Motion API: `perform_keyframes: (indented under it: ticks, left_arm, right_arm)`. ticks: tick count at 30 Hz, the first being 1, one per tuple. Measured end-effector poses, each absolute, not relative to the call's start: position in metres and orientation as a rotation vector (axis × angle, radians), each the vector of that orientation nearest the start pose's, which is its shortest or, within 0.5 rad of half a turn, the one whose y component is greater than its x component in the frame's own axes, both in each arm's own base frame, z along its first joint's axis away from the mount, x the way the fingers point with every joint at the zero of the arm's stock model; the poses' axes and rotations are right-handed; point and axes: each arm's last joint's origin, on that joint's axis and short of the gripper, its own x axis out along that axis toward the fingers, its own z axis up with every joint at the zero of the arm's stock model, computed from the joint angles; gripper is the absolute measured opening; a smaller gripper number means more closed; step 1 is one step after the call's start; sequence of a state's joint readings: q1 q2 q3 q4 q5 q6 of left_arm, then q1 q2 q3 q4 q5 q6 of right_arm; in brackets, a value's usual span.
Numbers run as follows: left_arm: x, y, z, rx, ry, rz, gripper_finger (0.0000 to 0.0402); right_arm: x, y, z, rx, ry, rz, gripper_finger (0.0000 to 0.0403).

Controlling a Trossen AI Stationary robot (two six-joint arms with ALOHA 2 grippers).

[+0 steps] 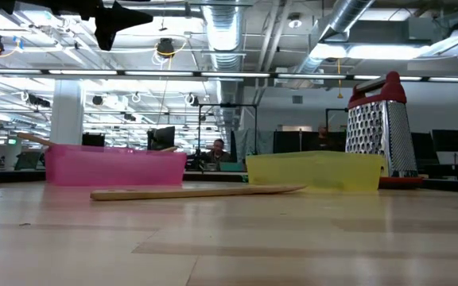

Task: Pick & Place Kitchen Items
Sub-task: Put the black knife into the yellow bin

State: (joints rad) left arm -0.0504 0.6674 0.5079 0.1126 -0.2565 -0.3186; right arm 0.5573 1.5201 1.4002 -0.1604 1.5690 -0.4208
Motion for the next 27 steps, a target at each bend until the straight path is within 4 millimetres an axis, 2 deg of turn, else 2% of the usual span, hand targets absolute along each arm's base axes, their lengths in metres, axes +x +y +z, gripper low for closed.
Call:
perform_keyframes:
  ticks: [7,11,16,21,27]
  left_arm:
    - [0.160,-0.001,0.283,-0.312,0.013,0.212,0.0158]
    - [0.160,-0.001,0.283,-0.313,0.013,0.212,0.0158]
    - [0.160,-0.001,0.283,-0.314,0.015,0.198,0.0158]
    - [0.160,-0.002,0.283,-0.315,0.023,0.159,0.0158]
    - [0.160,-0.002,0.283,-0.314,0.023,0.159,0.0158]
  right_arm:
    - [0.325,0.102,0.358,-0.748,0.502,-1.106,0.0060]
    - [0.348,0.073,0.337,-0.823,0.614,-1.175,0.0060]
    - [0.367,0.044,0.314,-0.883,0.724,-1.233,0.0059]
    - [0.373,0.028,0.302,-0.929,0.797,-1.253,0.0059]
    - [0.372,0.027,0.293,-0.919,0.791,-1.255,0.0059]
